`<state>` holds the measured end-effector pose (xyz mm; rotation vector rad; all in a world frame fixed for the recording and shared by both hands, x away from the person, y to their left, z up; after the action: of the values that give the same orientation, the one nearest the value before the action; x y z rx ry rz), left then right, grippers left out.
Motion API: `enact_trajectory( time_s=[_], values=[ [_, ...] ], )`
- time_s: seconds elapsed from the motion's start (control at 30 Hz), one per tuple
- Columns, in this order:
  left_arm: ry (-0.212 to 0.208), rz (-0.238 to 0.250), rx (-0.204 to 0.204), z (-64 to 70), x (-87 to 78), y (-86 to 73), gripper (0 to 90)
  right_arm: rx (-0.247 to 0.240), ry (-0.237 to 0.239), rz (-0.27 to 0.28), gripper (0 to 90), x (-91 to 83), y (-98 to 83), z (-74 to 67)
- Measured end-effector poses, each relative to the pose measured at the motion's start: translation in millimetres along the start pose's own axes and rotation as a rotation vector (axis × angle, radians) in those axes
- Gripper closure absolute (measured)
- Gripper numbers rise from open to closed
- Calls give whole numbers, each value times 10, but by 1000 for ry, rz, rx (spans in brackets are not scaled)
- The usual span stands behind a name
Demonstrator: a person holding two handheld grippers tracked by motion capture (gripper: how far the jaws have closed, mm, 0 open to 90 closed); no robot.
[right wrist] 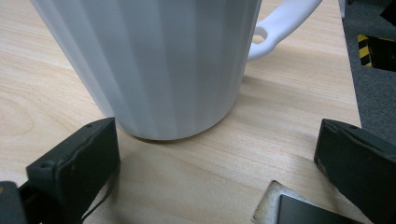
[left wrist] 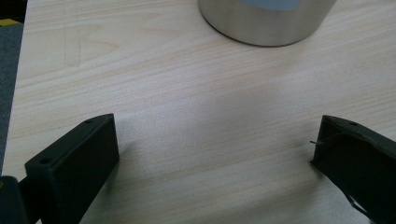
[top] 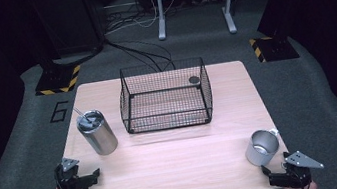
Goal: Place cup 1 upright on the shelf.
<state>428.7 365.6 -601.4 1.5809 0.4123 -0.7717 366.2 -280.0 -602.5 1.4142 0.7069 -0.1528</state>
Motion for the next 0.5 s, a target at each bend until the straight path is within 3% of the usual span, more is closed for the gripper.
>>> enact_trajectory(
  time_s=[0.5],
  values=[
    [1,-7,-17,13,-7,-10,0,1,1,-1,0,0,1,0]
  ],
)
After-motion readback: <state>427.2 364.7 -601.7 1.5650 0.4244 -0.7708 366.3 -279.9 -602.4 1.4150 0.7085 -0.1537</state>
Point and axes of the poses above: each handheld gripper's, and its own axes: x roughly forward along the jaws, y roughly out of its top, z roughly to its right, the point moved 10 cm from there along x, roughly forward along the jaws, and after that the axes turned 1 degree about y, right-handed, at the moved point
